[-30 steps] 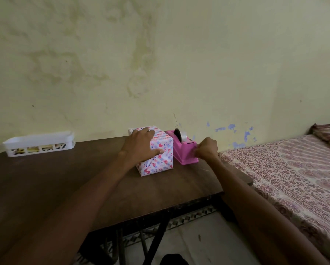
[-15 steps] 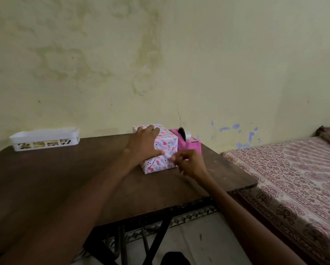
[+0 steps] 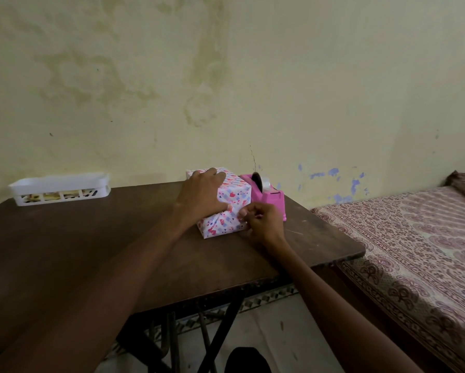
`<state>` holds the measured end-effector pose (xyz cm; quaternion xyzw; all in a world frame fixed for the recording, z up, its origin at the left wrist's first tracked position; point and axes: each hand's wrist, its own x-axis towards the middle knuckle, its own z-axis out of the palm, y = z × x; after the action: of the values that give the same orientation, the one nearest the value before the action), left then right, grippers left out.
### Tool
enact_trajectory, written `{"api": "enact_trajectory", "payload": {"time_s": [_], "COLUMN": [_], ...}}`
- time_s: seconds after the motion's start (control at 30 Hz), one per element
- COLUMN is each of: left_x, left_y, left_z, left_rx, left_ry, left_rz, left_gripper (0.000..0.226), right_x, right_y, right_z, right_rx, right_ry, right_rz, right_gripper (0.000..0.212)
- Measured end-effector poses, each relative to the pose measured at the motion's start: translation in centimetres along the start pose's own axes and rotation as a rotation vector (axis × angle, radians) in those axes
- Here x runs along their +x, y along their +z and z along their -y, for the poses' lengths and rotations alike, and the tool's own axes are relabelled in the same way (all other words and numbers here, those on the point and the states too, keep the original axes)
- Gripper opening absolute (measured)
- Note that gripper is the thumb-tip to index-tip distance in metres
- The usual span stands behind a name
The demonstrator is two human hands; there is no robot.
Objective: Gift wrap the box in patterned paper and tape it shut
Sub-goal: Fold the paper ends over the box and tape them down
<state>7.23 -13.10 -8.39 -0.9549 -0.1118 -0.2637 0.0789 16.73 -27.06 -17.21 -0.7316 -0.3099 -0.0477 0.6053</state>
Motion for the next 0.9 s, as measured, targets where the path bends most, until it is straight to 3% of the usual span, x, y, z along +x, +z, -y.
{"api": "enact_trajectory", "payload": {"time_s": [0.33, 0.57, 0.9], "left_x": [0.3, 0.1, 0.1], "left_y": [0.4, 0.3, 0.0], "left_z": [0.2, 0.3, 0.5], "left_rx": [0.013, 0.029, 0.059], "left_ry": [-0.003, 0.01, 0.042], "left_rz": [0.011, -0.001, -0.008], "left_gripper": [0.079, 0.075, 0.067], "right_x": [1.3, 1.9, 2.5], "right_y": [0.7, 0.9, 0.6], "right_z": [0.4, 0.5, 0.9], "right_rx": [-0.151, -0.23, -0.254], "right_ry": [-0.049, 0.043, 0.097], "right_rz": [0.009, -0.032, -0.012], "right_gripper": [0.018, 0.03, 0.032]}}
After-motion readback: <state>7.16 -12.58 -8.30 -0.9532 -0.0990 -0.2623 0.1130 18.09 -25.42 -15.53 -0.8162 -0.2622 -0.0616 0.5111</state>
